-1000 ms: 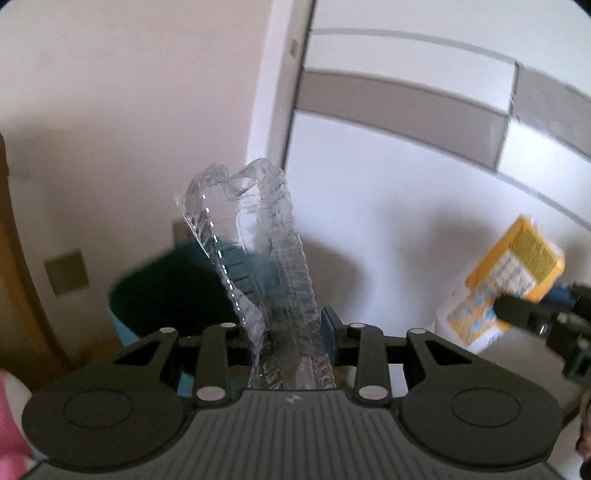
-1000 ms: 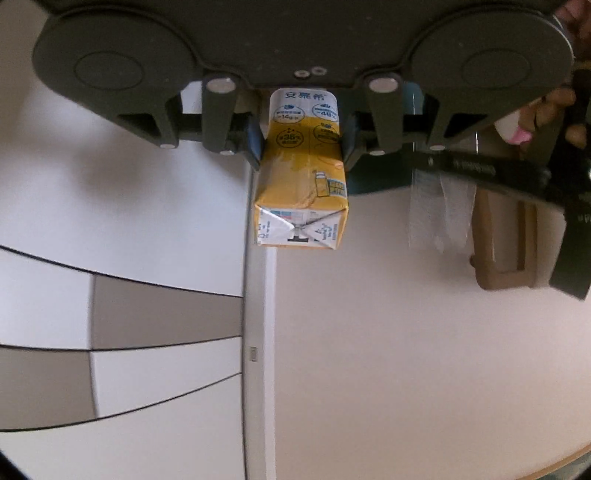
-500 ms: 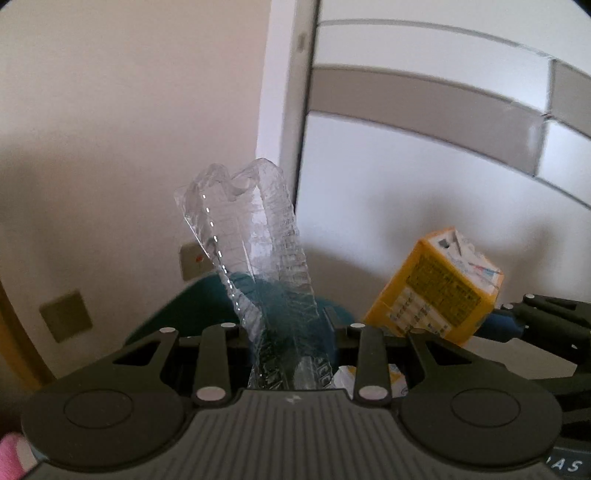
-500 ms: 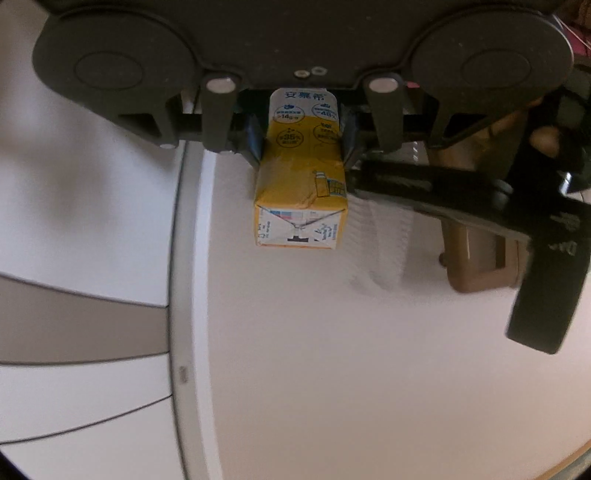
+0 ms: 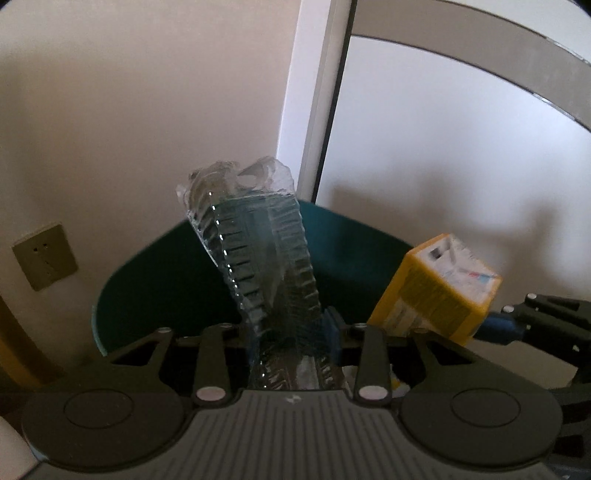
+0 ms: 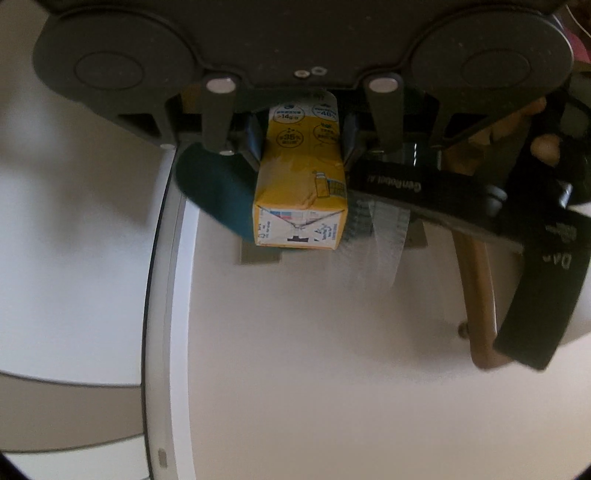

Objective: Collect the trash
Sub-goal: 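Open both tools over the teal bin to drop bottle and carton, then lower both tools to the floor trash near the wall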

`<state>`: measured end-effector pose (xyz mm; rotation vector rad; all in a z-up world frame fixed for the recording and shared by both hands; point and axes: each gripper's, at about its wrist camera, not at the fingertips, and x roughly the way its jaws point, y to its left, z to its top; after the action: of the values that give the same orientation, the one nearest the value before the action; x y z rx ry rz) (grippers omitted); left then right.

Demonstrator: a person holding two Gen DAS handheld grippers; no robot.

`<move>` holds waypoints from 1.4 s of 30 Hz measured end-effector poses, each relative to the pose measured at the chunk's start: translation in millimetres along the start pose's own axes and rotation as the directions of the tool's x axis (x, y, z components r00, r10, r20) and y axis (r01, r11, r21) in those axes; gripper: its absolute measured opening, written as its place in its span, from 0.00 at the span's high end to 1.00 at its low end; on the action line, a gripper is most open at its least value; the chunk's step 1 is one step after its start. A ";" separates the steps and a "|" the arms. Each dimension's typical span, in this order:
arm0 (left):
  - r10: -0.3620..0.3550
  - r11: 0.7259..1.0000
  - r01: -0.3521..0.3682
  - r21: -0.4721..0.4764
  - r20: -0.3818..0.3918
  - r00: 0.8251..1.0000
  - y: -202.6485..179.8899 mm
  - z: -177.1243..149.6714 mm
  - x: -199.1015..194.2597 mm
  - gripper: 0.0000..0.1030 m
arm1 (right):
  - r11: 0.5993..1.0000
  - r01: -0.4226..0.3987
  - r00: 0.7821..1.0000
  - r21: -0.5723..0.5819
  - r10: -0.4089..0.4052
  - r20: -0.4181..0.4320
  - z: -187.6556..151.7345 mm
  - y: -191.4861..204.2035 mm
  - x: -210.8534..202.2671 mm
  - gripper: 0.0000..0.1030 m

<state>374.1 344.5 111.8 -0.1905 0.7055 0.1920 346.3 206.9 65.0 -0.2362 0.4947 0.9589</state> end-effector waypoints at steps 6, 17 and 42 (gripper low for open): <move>-0.010 0.999 0.008 -0.032 -0.050 0.999 12.4 1.8 11.5 0.51 | 1.000 -0.005 0.999 -0.014 0.004 -0.035 -6.9 2.9 5.8 0.57; -0.027 0.998 0.025 -0.051 -0.029 0.999 15.5 2.1 6.1 0.32 | 1.000 -0.001 1.000 -0.025 0.001 -0.005 -8.0 12.8 -18.3 0.42; -0.194 0.976 0.197 0.092 -0.048 0.980 -75.9 -94.5 -122.7 0.25 | 0.970 0.207 0.978 0.128 -0.205 -0.032 -88.5 10.1 -211.1 0.41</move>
<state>241.9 235.3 130.2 -0.1702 0.7279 -0.0343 211.4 24.1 94.7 -0.1742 0.5367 0.7190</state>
